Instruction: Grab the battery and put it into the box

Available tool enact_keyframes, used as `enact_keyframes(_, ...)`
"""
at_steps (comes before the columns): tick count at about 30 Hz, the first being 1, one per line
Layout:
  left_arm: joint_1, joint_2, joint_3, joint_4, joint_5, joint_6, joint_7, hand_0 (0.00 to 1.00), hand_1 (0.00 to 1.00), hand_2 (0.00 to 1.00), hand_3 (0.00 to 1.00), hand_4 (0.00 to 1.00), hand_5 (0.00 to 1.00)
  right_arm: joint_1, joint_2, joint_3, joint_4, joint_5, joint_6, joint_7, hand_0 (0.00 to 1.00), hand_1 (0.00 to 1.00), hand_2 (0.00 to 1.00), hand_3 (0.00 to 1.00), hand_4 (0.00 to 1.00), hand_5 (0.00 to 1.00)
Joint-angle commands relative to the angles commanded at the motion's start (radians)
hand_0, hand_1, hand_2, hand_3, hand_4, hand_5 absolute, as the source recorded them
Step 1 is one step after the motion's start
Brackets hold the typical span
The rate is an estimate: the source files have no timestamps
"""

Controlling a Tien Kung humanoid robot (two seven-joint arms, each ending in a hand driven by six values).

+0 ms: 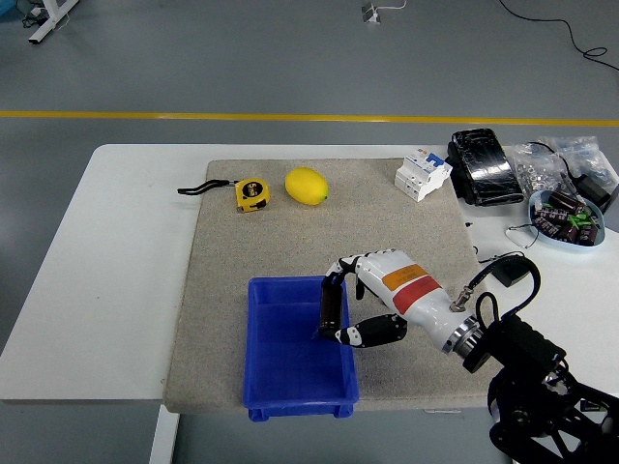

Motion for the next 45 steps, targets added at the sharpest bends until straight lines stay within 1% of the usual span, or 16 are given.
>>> enact_keyframes(3,-0.002,0.001,-0.004,0.0,0.007,-0.002,0.003,0.736,0.698,0.758,0.663,0.678,0.698,0.019,0.002,-0.027,-0.007,0.007,0.025,0.001,0.166,0.379,0.505,0.606,0.9,0.217)
enact_keyframes(4,-0.003,0.002,-0.006,0.0,0.01,-0.003,0.004,0.735,0.698,0.758,0.663,0.679,0.699,0.023,0.001,-0.032,-0.009,0.008,0.03,0.001,0.226,0.442,0.539,0.643,0.966,0.256)
enact_keyframes(9,-0.005,0.004,-0.013,0.001,0.016,-0.004,0.006,0.735,0.698,0.758,0.663,0.679,0.699,0.039,-0.001,-0.043,-0.014,0.012,0.054,-0.008,0.226,0.442,0.539,0.643,0.966,0.256)
enact_keyframes(10,-0.005,0.005,-0.012,0.001,0.015,-0.004,0.006,0.736,0.7,0.758,0.664,0.679,0.699,0.042,0.0,-0.043,-0.016,0.013,0.059,-0.012,0.249,0.476,0.563,0.777,0.998,0.299)
enact_keyframes(14,-0.007,0.006,-0.024,0.0,0.032,-0.013,0.008,0.736,0.7,0.758,0.664,0.679,0.699,0.052,0.009,-0.044,-0.02,0.016,0.072,-0.018,0.249,0.476,0.563,0.777,0.998,0.299)
enact_keyframes(16,-0.007,0.006,-0.025,0.0,0.034,-0.014,0.008,0.736,0.696,0.758,0.664,0.679,0.698,0.055,0.011,-0.044,-0.021,0.016,0.074,-0.019,0.254,0.49,0.581,0.793,0.998,0.311)
enact_keyframes(22,-0.008,0.004,-0.029,0.0,0.04,-0.015,0.009,0.736,0.696,0.758,0.664,0.679,0.698,0.061,0.014,-0.043,-0.024,0.018,0.081,-0.02,0.254,0.49,0.581,0.793,0.998,0.311)
enact_keyframes(23,-0.008,0.004,-0.029,0.0,0.04,-0.015,0.009,0.738,0.697,0.757,0.664,0.679,0.702,0.062,0.014,-0.042,-0.025,0.018,0.081,-0.02,0.274,0.525,0.622,0.806,0.998,0.316)
enact_keyframes(28,-0.008,0.004,-0.031,0.0,0.044,-0.015,0.009,0.738,0.697,0.757,0.664,0.679,0.702,0.063,0.017,-0.041,-0.03,0.024,0.084,-0.019,0.274,0.525,0.622,0.806,0.998,0.316)
enact_keyframes(29,-0.008,0.004,-0.031,0.0,0.044,-0.015,0.009,0.737,0.701,0.758,0.664,0.678,0.7,0.063,0.018,-0.041,-0.031,0.025,0.083,-0.019,0.359,0.575,0.671,0.819,0.998,0.322)
enact_keyframes(34,-0.008,0.004,-0.032,0.0,0.044,-0.015,0.008,0.737,0.701,0.758,0.664,0.678,0.7,0.069,0.017,-0.036,-0.029,0.03,0.065,-0.016,0.359,0.575,0.671,0.819,0.998,0.322)
enact_keyframes(35,-0.008,0.004,-0.032,0.0,0.045,-0.015,0.008,0.738,0.702,0.758,0.663,0.677,0.699,0.071,0.017,-0.029,-0.031,0.03,0.056,-0.015,0.382,0.578,0.677,0.82,0.998,0.322)
enact_keyframes(39,-0.007,0.004,-0.033,0.0,0.044,-0.017,0.008,0.738,0.702,0.758,0.663,0.677,0.699,0.082,0.016,0.019,-0.049,0.015,0.03,-0.017,0.382,0.578,0.677,0.82,0.998,0.322)
enact_keyframes(40,-0.007,0.004,-0.033,-0.001,0.044,-0.017,0.007,0.738,0.702,0.758,0.663,0.677,0.699,0.087,0.015,0.036,-0.063,0.003,0.025,-0.02,0.382,0.578,0.677,0.82,0.998,0.322)
enact_keyframes(41,-0.007,0.004,-0.034,-0.001,0.044,-0.018,0.007,0.739,0.702,0.758,0.663,0.677,0.7,0.092,0.014,0.05,-0.077,-0.008,0.022,-0.024,0.422,0.584,0.68,0.816,0.998,0.342)
enact_keyframes(45,-0.006,0.004,-0.034,-0.002,0.045,-0.022,0.006,0.739,0.702,0.758,0.663,0.677,0.7,0.104,0.013,0.098,-0.171,-0.004,0.002,-0.027,0.422,0.584,0.68,0.816,0.998,0.342)
